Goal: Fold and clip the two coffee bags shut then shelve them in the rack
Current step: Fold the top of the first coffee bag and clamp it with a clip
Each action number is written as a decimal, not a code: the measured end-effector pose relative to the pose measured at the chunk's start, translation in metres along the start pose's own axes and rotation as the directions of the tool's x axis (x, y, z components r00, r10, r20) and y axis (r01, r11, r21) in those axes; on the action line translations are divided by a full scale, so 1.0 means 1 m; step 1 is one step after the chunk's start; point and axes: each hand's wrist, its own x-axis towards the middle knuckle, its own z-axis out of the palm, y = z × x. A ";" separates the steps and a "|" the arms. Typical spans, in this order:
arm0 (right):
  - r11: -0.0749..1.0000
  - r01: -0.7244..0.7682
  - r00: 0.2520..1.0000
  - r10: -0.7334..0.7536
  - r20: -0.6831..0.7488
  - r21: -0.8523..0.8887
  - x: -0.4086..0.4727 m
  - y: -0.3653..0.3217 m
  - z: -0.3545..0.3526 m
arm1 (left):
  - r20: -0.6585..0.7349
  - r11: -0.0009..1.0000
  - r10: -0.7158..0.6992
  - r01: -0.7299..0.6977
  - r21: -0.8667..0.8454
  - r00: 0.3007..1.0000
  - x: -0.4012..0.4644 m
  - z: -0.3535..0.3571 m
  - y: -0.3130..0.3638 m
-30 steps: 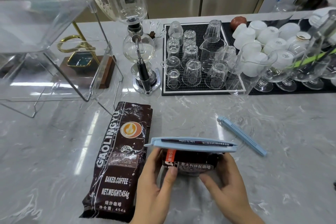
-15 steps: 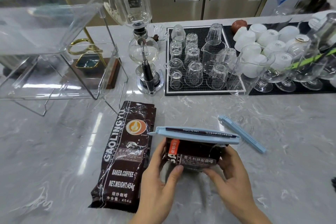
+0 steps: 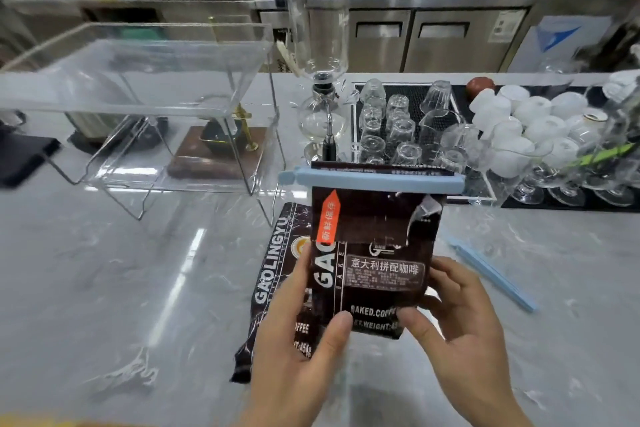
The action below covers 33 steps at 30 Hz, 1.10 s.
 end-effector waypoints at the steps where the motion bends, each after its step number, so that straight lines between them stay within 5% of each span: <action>1: 1.000 0.003 1.000 -0.003 0.005 0.008 -0.001 -0.003 0.009 | -0.003 1.000 0.012 -0.012 -0.007 1.000 -0.001 -0.010 0.001; 19: 0.977 -0.054 0.939 0.121 0.323 -0.208 -0.026 -0.033 0.160 | 0.065 0.981 0.040 -0.051 0.186 0.997 -0.017 -0.175 -0.043; 24: 0.960 0.005 0.856 0.140 0.497 -0.279 -0.024 -0.048 0.184 | 0.042 0.981 0.014 -0.022 0.192 0.999 -0.015 -0.201 -0.050; 33: 0.912 0.179 0.845 0.049 0.532 -0.369 -0.017 -0.048 0.219 | 0.034 0.987 -0.021 0.015 0.157 0.999 -0.009 -0.234 -0.063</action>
